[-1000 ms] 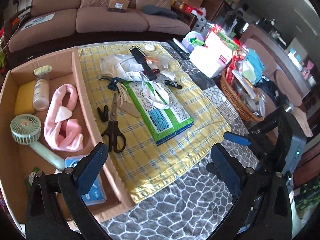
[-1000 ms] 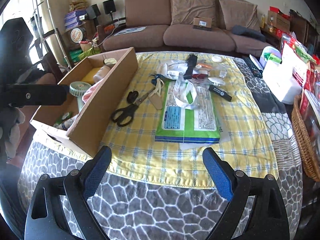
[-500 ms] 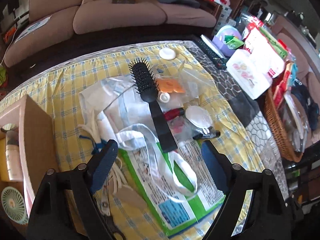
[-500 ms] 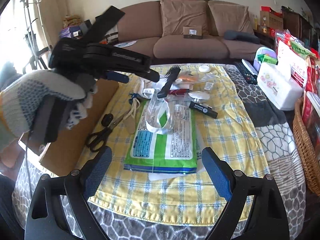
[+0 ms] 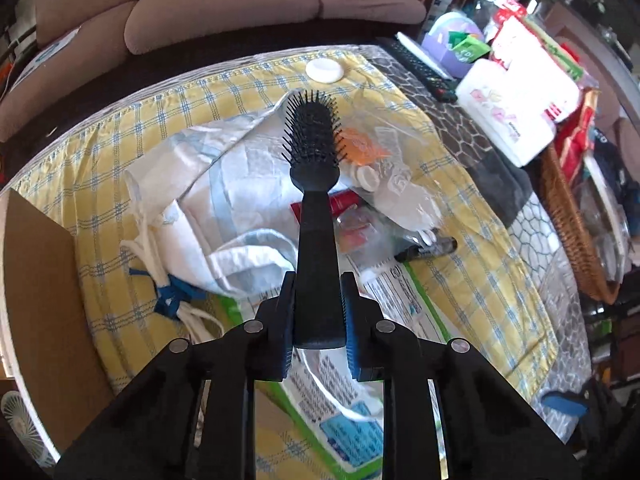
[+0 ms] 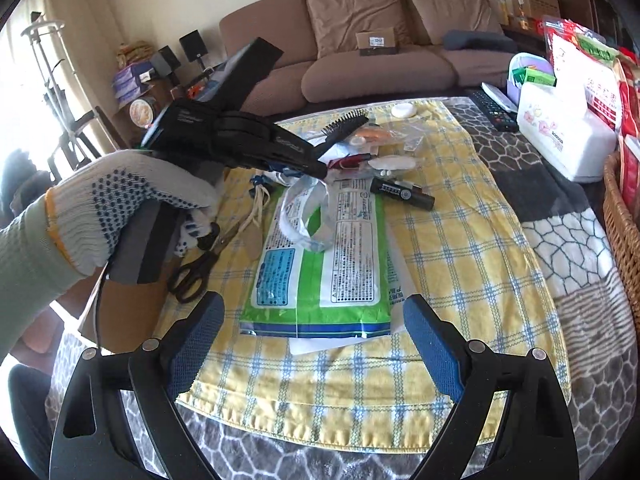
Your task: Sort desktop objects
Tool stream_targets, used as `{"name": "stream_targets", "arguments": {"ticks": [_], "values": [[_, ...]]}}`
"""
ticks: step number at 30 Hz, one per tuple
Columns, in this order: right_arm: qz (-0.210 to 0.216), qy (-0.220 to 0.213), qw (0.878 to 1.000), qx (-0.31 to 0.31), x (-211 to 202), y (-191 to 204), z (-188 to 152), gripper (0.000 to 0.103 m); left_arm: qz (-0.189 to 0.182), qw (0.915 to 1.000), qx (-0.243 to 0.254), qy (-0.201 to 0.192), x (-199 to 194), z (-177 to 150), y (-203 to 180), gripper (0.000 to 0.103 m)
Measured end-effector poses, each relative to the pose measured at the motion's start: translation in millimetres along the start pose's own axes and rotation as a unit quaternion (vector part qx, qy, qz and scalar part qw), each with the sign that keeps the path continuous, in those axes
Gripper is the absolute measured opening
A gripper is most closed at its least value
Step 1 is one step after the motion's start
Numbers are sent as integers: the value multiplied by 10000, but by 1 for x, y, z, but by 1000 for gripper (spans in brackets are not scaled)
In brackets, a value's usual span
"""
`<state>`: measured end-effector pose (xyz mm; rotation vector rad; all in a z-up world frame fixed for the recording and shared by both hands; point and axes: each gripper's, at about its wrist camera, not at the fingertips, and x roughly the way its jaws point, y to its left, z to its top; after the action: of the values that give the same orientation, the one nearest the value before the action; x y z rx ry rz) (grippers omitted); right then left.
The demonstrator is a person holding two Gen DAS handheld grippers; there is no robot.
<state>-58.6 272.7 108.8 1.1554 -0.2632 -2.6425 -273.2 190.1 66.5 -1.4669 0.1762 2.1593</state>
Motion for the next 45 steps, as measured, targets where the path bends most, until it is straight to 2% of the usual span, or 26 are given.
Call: {"name": "stream_targets", "arguments": {"ticks": [4, 7, 9, 11, 12, 14, 15, 18, 21, 22, 24, 28, 31, 34, 37, 41, 45], "values": [[450, -188, 9972, 562, -10, -12, 3, 92, -31, 9997, 225, -87, -45, -44, -2, 19], [1085, -294, 9837, 1407, -10, -29, 3, 94, -113, 9992, 325, -183, -73, -94, -7, 19], [1793, -296, 9590, 2173, 0, -41, -1, 94, -302, 9990, 252, -201, -84, -125, -14, 19], [2522, -126, 9233, 2894, 22, -46, -9, 92, -583, 9981, 96, -175, -91, -152, -19, 19], [2700, 43, 9094, 3163, 35, -44, -14, 91, -716, 9973, -5, -162, -94, -163, -22, 19], [2845, 359, 8952, 3411, 56, -36, -22, 79, -857, 9961, -65, -181, -102, -184, -30, 19], [2831, 426, 8936, 3457, 63, -32, -26, 79, -869, 9960, -74, -217, -106, -193, -33, 19], [2637, 456, 9000, 3440, 71, -24, -29, 75, -969, 9949, -117, -241, -114, -219, -37, 19], [2666, 516, 8948, 3544, 74, -25, -34, 56, -841, 9961, -2, -256, -118, -239, -41, 19], [2690, 548, 8968, 3469, 73, -24, -33, 51, -882, 9957, -46, -264, -120, -243, -41, 19], [2640, 590, 9058, 3260, 63, -17, -32, 50, -1055, 9938, -163, -301, -125, -251, -38, 19], [2476, 477, 9321, 2600, 30, 6, -25, 50, -1279, 9904, -147, -495, -144, -265, -40, 19], [2427, 145, 9445, 2208, 1, 25, -18, 49, -1466, 9868, -141, -667, -163, -269, -39, 19], [2443, -98, 9515, 1869, -19, 49, -6, 49, -1536, 9840, -125, -893, -185, -266, -30, 21], [2526, -52, 9543, 1598, -21, 78, 17, 49, -1533, 9819, -150, -1101, -204, -256, -11, 22], [2565, 120, 9608, 1048, -5, 131, 70, 49, -1234, 9836, -232, -1292, -219, -232, 34, 22], [2638, 352, 9605, 818, 39, 178, 118, 49, -1059, 9844, -545, -1295, -216, -201, 93, 21]]}}
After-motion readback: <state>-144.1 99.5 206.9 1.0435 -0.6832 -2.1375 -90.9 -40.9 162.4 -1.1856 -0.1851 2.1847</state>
